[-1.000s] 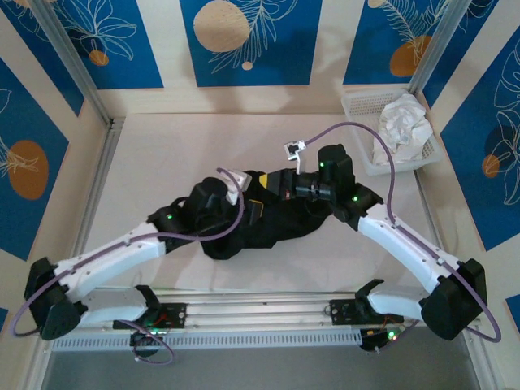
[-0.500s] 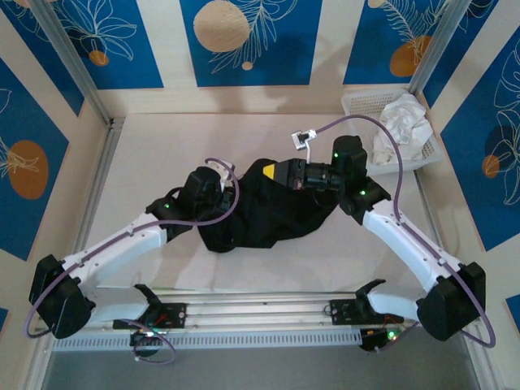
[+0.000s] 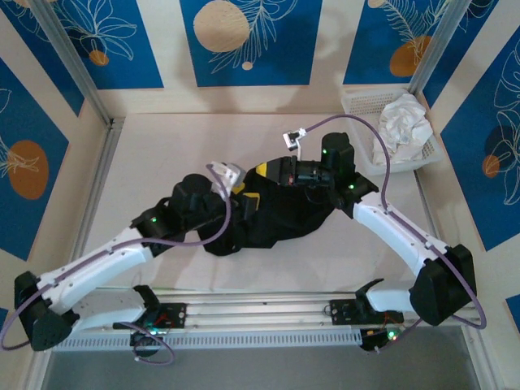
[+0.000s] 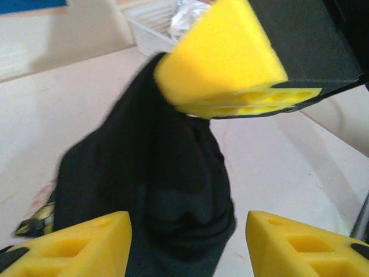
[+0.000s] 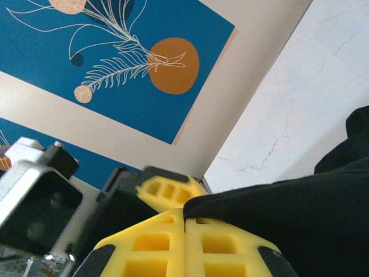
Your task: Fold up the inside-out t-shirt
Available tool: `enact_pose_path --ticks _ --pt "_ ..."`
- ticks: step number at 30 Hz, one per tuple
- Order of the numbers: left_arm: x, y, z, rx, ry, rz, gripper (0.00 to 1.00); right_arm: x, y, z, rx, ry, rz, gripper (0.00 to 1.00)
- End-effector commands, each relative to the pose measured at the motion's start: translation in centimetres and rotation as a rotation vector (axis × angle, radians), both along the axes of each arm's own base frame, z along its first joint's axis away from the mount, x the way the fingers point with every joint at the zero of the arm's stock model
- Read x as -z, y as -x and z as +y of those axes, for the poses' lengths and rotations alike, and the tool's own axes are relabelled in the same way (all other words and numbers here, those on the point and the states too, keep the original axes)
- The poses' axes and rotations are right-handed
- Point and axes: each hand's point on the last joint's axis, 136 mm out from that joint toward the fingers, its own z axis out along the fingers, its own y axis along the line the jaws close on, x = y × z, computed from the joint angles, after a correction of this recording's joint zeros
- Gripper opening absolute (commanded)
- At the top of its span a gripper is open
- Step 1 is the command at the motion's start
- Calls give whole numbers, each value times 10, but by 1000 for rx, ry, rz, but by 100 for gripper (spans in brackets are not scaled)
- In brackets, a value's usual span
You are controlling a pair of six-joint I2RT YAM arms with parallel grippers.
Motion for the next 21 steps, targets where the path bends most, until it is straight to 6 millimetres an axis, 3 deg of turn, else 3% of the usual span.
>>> enact_pose_path --ticks 1,6,9,12,15,19,21 --pt "-14 0 -26 78 67 1 51 -19 2 4 -13 -33 -28 0" --pt "-8 -26 -27 -24 54 2 43 -18 3 4 -15 -36 -24 0" --pt "-9 -31 -33 -8 92 11 35 -17 3 4 -17 -36 -23 0" --pt "-8 -35 -35 7 121 42 13 -12 1 2 -11 -25 -13 0" --pt "-14 -34 -28 26 207 77 0 4 -8 -11 69 57 -8 0" --pt "-21 -30 -19 53 306 126 0 29 -12 -41 202 210 -76 29" --pt "-21 -29 -15 58 327 141 0 40 -6 -52 238 256 -113 37"
